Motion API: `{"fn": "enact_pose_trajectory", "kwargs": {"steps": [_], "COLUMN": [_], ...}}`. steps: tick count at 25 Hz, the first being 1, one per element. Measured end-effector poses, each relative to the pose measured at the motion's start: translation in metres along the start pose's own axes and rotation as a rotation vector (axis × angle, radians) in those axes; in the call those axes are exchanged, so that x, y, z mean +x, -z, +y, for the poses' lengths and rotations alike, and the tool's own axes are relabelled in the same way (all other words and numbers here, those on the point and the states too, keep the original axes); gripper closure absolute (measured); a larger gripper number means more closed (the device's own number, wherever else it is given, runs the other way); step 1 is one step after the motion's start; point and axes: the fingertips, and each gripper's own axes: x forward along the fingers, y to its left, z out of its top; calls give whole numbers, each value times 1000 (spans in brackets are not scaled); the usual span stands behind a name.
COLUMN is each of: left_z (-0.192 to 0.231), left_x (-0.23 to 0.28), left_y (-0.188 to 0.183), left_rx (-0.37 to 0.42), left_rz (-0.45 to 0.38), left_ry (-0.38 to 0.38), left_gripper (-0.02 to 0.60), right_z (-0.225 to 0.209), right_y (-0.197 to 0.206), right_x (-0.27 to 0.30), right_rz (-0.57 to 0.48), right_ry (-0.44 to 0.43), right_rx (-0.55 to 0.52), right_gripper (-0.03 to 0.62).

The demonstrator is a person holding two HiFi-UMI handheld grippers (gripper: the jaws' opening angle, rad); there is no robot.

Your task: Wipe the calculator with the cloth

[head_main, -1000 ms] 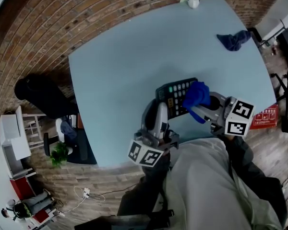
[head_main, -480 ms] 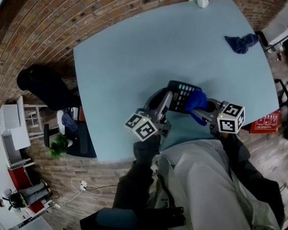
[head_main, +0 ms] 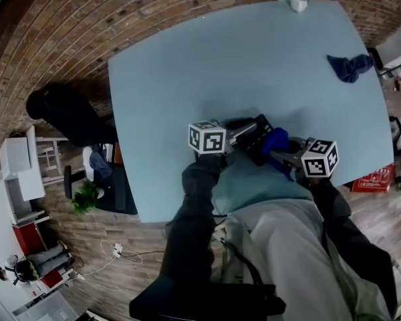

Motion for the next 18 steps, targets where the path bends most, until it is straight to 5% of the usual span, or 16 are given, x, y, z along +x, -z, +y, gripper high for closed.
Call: {"fn": "enact_pose_trajectory", "kwargs": {"steps": [10, 14, 18], "left_z": [26, 18, 21], "left_x": [31, 35, 10], "left_y": [-3, -38, -73], "left_rx": [249, 366, 438], "left_rz": [257, 119, -32], "left_ry": [-36, -37, -144], "left_gripper": [504, 308, 270], "right_z": [-44, -46, -48], "right_y": [9, 0, -11], "right_x": [40, 46, 31], "right_rz": [276, 266, 180], "right_ry": [156, 190, 214], "right_rx": [-182, -289, -279], "right_gripper": [525, 511, 434]}}
